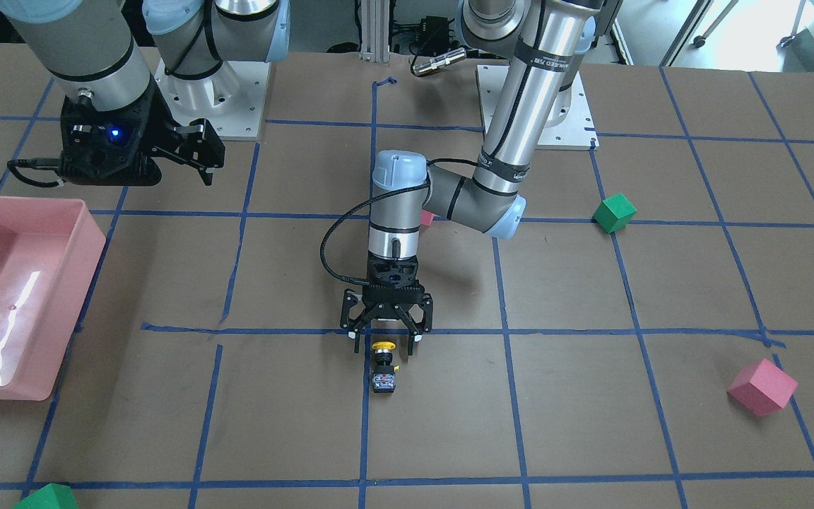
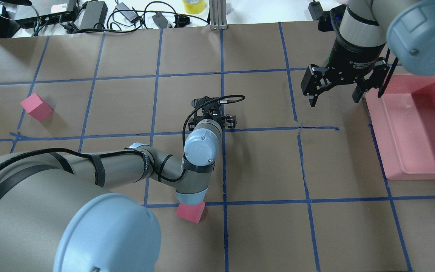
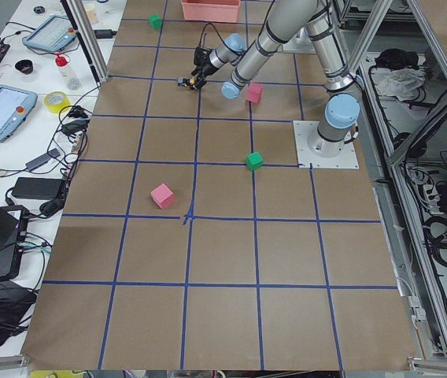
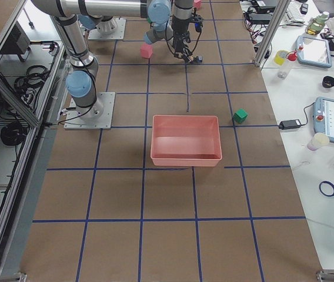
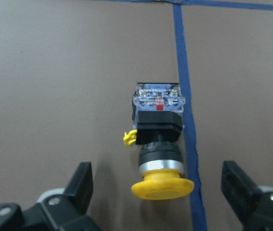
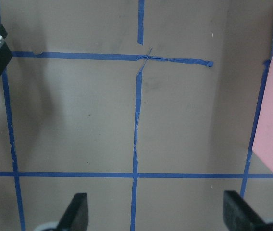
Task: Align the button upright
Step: 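Lower the left gripper and grasp the button by its body, then lift the button with the left gripper and rotate it cap-up, then set the button upright on the table and open the left gripper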
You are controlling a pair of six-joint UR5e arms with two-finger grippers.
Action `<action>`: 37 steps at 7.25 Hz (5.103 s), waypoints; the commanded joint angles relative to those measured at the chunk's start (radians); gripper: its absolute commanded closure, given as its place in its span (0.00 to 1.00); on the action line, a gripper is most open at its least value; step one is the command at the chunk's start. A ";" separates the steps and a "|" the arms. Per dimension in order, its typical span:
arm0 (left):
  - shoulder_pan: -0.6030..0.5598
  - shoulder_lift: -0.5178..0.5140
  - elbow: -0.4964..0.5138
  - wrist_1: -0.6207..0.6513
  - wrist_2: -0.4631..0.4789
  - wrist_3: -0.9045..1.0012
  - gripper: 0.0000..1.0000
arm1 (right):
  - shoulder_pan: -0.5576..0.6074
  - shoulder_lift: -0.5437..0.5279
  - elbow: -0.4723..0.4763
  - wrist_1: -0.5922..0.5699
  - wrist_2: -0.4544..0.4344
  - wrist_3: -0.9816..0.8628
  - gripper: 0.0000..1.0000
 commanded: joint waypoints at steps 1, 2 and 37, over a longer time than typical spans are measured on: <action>-0.002 -0.011 0.003 0.026 0.001 0.049 0.23 | -0.001 -0.003 -0.022 0.006 0.007 -0.011 0.00; -0.002 -0.010 0.003 0.026 0.001 0.057 0.45 | 0.005 -0.001 -0.036 0.012 -0.004 -0.011 0.00; 0.366 0.277 0.336 -1.324 -0.814 -0.488 0.00 | 0.004 -0.014 -0.035 0.000 0.009 -0.008 0.00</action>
